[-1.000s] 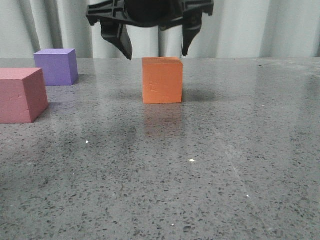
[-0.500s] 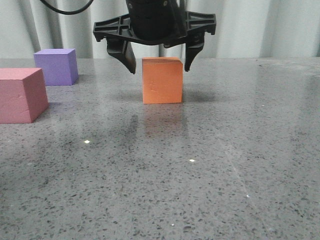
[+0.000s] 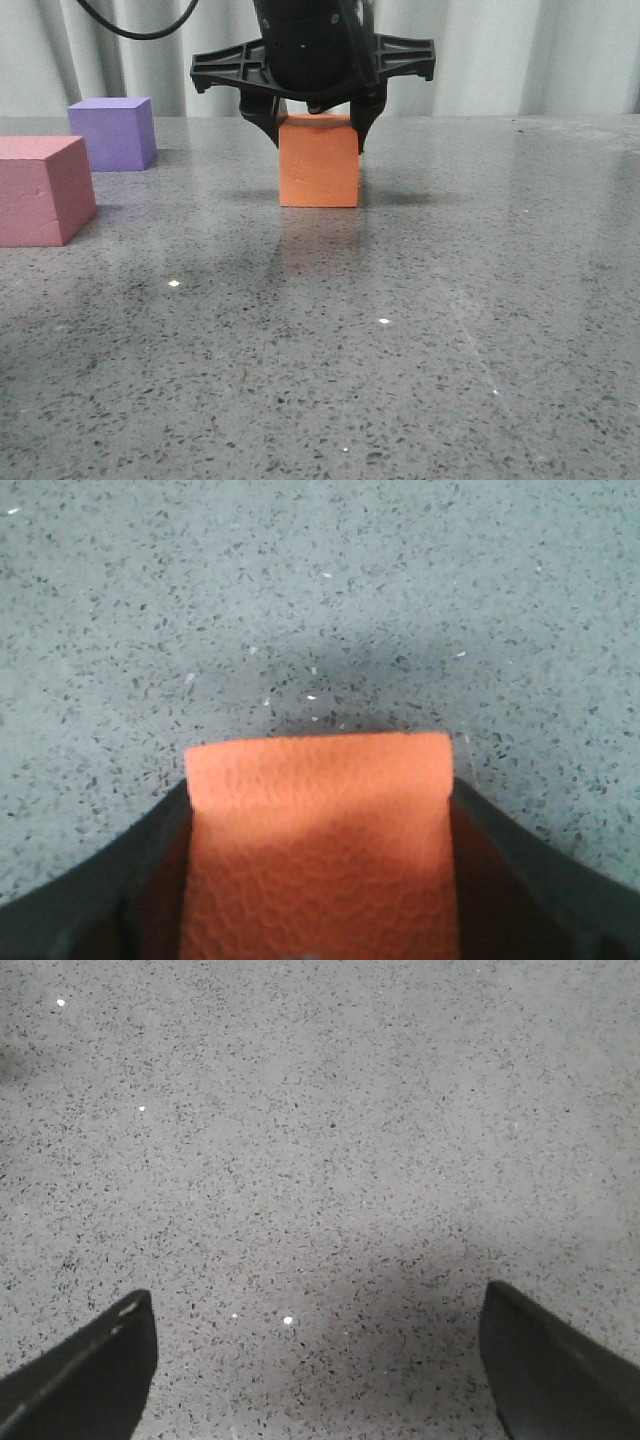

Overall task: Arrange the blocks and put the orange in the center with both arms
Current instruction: 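Lower the left gripper over the orange cube and close on it, then lift the orange cube with the left gripper toward the purple cube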

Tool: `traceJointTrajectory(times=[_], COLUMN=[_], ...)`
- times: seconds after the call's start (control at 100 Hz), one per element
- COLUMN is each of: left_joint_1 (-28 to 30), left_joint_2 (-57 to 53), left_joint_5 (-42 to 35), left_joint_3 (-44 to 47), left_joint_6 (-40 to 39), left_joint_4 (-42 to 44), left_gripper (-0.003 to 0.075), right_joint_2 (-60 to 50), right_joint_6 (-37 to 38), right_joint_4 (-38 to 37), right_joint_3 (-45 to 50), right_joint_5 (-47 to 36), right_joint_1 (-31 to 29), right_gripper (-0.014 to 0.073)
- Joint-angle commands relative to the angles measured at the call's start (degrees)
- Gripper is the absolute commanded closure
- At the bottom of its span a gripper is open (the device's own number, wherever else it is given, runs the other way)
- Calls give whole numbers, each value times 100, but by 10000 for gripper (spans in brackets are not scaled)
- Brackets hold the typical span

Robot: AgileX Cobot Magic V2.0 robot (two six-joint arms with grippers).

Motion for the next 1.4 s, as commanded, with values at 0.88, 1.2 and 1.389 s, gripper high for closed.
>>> traceJointTrajectory(times=[0.88,1.2,1.389], left_joint_1=[1522,1895,2113], left_joint_2=[-2934,-2969,-2969], left_joint_5=[453,-485,-652], left_joint_3=[990,1804,1974], left_joint_6=[1061,1069,1106], left_joint_4=[567,144,126], left_gripper=[523,523,523], right_joint_2=[-22,-22,-22], right_joint_6=[-58,-58,-58], right_joint_4=[-149,-149,-149], right_joint_3=[-132,-132,-132], right_joint_5=[-354,-355,-355], right_joint_1=[-18,-18,-18], right_gripper=[-52,-52,-52])
